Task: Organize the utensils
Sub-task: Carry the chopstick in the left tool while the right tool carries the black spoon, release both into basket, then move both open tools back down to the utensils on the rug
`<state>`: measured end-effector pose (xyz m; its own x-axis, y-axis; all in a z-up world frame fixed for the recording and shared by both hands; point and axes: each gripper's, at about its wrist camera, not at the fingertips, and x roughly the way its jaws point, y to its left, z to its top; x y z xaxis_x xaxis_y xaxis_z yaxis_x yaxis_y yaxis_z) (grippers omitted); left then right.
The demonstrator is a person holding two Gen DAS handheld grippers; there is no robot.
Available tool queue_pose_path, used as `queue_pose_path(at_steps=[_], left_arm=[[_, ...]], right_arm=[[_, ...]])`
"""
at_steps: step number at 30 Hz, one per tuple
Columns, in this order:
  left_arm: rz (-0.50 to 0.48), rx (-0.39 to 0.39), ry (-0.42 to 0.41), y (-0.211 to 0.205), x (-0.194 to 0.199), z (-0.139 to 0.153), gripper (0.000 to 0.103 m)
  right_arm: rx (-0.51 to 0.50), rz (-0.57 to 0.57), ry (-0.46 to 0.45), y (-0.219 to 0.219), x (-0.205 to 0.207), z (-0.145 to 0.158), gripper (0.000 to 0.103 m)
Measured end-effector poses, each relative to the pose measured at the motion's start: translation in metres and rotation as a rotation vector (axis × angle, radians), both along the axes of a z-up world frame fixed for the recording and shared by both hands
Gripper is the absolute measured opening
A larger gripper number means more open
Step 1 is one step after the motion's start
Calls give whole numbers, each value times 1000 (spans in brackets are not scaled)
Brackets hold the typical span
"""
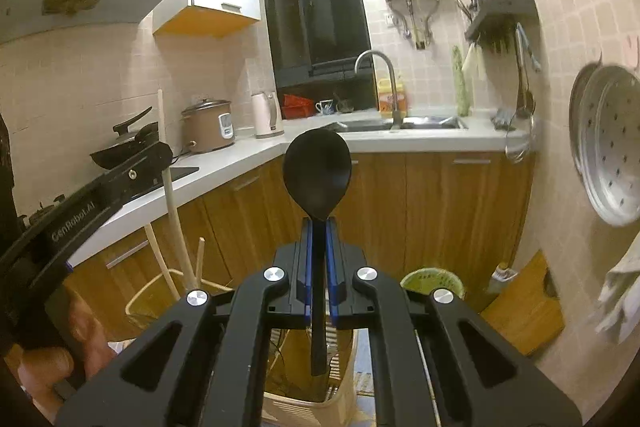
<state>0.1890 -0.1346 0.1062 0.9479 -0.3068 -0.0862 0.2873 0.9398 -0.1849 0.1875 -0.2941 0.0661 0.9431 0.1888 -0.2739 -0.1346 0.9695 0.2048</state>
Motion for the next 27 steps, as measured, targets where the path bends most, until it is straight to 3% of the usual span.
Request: queue_pose_path(at_steps=[8,12,19,27], left_arm=[[-22,21,14,6,-6,-15,12],[-35,3,30,20,-15,-16,30],[-51,-15,47,39,-36,-8,32],[-67,12,58,56,-77,15,32]], right_arm=[[-20,25,12,4,-3,-17,5],[-16,56,54,-2,-13,-16,7],[-30,61,54,-1,-41,-5,27],[-43,88,62,4,-85,24,27]])
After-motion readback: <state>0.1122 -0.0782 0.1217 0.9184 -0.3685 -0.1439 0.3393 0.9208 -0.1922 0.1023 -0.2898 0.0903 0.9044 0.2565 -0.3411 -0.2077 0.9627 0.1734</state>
